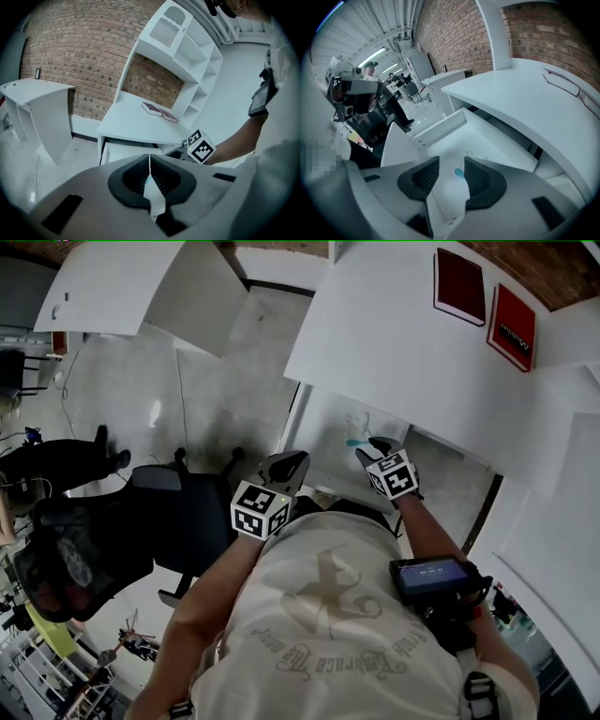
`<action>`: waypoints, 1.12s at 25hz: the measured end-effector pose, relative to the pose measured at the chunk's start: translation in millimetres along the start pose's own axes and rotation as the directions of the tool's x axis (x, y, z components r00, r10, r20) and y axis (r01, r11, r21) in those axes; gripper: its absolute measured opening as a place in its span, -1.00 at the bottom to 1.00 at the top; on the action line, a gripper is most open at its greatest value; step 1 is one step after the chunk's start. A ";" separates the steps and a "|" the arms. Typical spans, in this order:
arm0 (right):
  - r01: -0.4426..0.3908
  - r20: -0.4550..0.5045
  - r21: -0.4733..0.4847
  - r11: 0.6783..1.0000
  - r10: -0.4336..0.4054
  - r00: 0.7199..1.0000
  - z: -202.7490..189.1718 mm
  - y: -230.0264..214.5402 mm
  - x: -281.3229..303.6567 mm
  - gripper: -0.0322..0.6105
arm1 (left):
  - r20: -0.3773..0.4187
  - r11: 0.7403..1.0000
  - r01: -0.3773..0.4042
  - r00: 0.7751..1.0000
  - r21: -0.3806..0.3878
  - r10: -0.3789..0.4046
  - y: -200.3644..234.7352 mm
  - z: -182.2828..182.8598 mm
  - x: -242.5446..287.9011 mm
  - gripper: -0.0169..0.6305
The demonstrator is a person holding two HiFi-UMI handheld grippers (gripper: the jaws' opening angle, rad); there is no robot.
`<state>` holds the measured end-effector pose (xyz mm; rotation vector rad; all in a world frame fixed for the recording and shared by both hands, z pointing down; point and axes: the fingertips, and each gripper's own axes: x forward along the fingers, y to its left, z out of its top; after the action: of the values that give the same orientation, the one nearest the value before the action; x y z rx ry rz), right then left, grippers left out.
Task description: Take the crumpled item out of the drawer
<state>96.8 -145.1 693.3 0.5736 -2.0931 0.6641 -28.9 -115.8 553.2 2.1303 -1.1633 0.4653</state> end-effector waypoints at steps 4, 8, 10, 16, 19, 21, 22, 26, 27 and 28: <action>0.000 -0.045 -0.074 0.997 -0.003 0.999 -5.8 2.7 8.9 -0.36 | -0.002 1.000 -0.002 1.000 -0.015 0.002 -2.7 -2.4 -4.0 -0.86; -0.003 -0.064 -0.126 0.992 -0.005 0.998 -12.5 2.6 25.1 -0.35 | 0.000 1.000 0.000 1.000 -0.023 0.000 -1.9 -8.4 -0.6 -0.86; -0.004 -0.076 -0.121 0.993 -0.006 0.997 -15.9 1.6 28.2 -0.35 | -0.002 1.000 0.001 1.000 -0.026 -0.001 -3.1 -9.4 0.2 -0.86; 0.013 -0.115 -0.078 0.997 -0.022 0.993 -22.7 -4.8 28.5 -0.35 | -0.015 0.999 0.009 1.000 -0.032 -0.009 -10.9 -10.4 -1.9 -0.86; 0.023 -0.125 -0.054 0.998 -0.030 0.992 -23.3 -8.6 31.3 -0.32 | -0.024 0.999 0.007 1.000 -0.039 -0.008 -11.2 -11.9 -1.0 -0.86; 0.029 -0.133 -0.033 0.999 -0.033 0.991 -25.8 -13.0 37.4 -0.31 | -0.023 0.999 0.005 1.000 -0.044 -0.006 -9.4 -12.8 2.8 -0.86; 0.031 -0.137 -0.021 0.999 -0.034 0.990 -27.8 -15.4 40.6 -0.30 | -0.021 0.999 0.006 1.000 -0.046 -0.007 -9.3 -13.1 4.9 -0.86; 0.041 -0.144 0.033 0.999 -0.035 0.989 -31.8 -22.2 51.0 -0.30 | -0.011 0.999 0.018 1.000 -0.048 -0.019 -11.9 -11.0 9.9 -0.86; 0.043 -0.144 0.042 0.998 -0.037 0.989 -31.9 -23.4 53.0 -0.30 | -0.009 0.999 0.020 1.000 -0.049 -0.021 -12.2 -10.6 10.7 -0.86; 0.046 -0.145 0.050 0.998 -0.039 0.989 -31.9 -24.5 54.8 -0.30 | -0.008 0.998 0.022 1.000 -0.050 -0.022 -12.0 -10.6 11.7 -0.86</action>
<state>100.8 -152.0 760.8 0.5813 -1.9292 0.7174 -12.5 -110.9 563.2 2.0940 -1.1340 0.4302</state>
